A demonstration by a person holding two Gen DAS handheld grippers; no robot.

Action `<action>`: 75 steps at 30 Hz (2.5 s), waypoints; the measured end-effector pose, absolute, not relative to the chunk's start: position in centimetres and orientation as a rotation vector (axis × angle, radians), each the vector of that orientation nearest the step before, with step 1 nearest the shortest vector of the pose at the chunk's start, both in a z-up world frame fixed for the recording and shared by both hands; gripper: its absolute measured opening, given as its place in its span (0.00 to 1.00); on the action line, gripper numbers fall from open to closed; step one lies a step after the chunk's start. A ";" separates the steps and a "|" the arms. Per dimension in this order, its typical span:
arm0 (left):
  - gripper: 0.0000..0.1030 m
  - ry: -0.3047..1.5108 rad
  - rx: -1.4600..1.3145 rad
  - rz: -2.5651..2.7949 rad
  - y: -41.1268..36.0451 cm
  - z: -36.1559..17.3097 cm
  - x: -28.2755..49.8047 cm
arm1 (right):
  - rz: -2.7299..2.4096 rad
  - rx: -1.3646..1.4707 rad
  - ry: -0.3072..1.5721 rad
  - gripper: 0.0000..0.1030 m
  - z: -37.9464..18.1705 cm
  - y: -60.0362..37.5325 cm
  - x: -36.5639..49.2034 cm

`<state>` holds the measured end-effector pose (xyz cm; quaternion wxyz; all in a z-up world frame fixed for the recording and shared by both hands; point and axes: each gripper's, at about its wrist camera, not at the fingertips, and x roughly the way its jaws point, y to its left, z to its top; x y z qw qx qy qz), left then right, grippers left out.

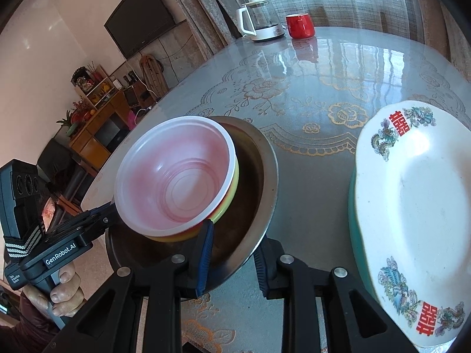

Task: Organize plates and bowls
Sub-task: 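Lift the steel bowl with nested bowls and carry it toward the plate stack, then lower the steel bowl onto the white plate atop the teal plate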

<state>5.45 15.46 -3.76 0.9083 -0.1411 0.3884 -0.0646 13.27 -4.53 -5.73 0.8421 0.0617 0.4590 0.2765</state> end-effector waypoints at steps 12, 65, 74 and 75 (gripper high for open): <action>0.21 0.768 -0.289 -0.154 14.9 -2.9 4.9 | 0.574 0.120 0.930 0.25 -4.8 -5.2 12.1; 0.25 0.845 -0.108 -0.489 -5.8 -0.8 13.0 | 0.158 0.346 0.812 0.25 -2.7 -25.3 10.5; 0.26 0.834 -0.081 -0.481 -6.1 -1.1 12.4 | 0.167 0.384 0.822 0.27 -3.2 -25.8 10.7; 0.27 0.833 -0.083 -0.483 -6.1 -1.1 12.5 | 0.166 0.382 0.821 0.27 -3.1 -25.7 10.6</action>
